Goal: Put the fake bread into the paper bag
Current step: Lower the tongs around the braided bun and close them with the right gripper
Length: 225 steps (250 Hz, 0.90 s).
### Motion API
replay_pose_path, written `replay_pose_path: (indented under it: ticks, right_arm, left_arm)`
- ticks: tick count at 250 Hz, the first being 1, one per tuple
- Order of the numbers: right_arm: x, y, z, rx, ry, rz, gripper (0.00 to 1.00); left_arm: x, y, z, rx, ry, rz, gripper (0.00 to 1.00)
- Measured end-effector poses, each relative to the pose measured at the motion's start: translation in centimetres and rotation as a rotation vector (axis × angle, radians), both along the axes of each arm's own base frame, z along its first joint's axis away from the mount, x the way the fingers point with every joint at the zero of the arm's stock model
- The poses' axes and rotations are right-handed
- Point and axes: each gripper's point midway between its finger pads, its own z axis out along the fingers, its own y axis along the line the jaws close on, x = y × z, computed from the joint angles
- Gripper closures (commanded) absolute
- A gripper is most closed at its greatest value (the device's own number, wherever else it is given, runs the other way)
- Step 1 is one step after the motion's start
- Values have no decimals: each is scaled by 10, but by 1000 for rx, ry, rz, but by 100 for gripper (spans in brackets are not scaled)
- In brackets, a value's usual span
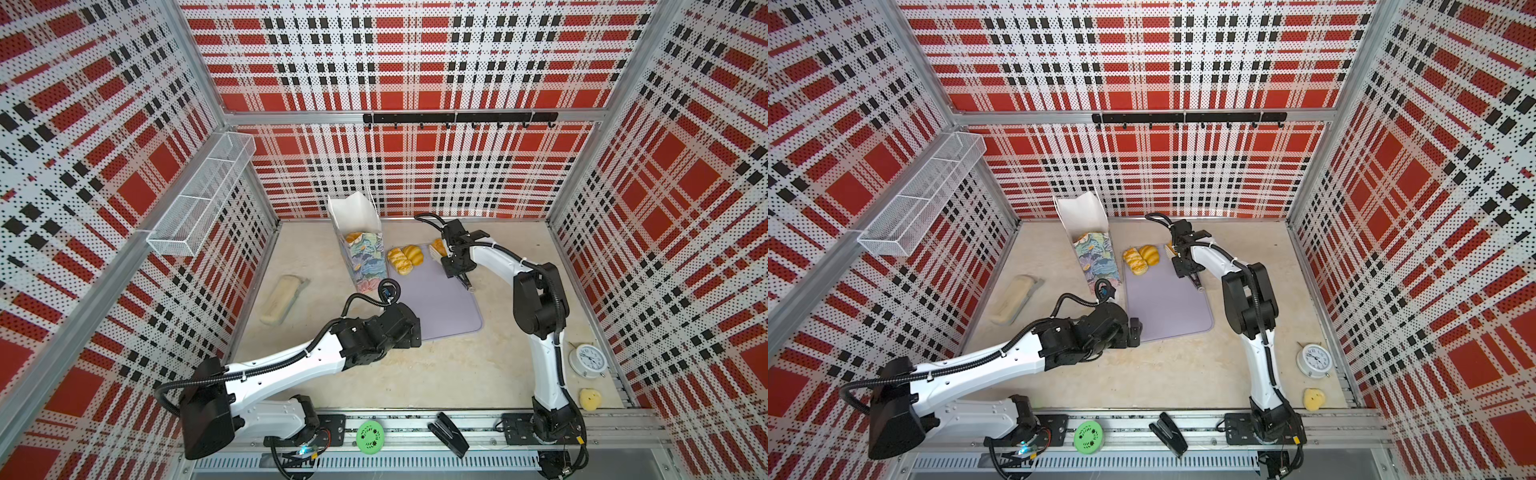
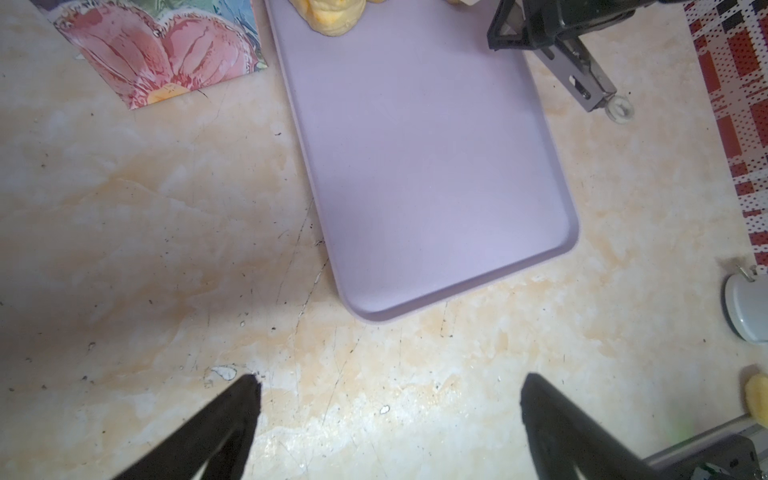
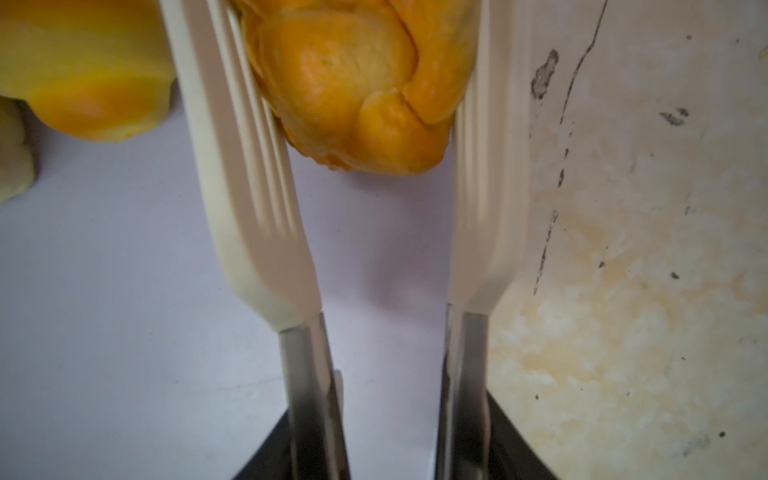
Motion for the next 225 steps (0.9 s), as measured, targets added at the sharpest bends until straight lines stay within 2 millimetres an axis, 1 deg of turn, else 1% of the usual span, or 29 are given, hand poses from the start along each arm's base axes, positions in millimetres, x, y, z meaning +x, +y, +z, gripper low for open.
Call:
replay_pose_path:
  ticks: [27,54,71,93,134,160,183,225]
  right_arm:
    - [-6,1,-5,10,18,13,51]
    - [-22,-2,-13,13,58,22,51]
    - [-31,-5,-14,16,76,25,51]
    - [-41,-7,-9,28,83,29,51]
    - [-53,-8,11,60,62,36,50]
    - [-60,-9,21,77,52,40,50]
    - [-69,-10,24,89,57,44,50]
    - [-82,-14,20,93,78,46,50]
  left_arm:
    - [0,0,0,-1,-1,1,1]
    - [0,0,1,-1,-2,1,1]
    - [0,0,1,-1,-3,2,1]
    - [1,0,2,-4,-5,2,1]
    - [3,-2,9,-16,-18,5,1]
    - [3,0,14,-26,-32,10,1]
    - [4,2,19,-34,-45,15,1]
    - [5,3,24,-41,-60,17,1]
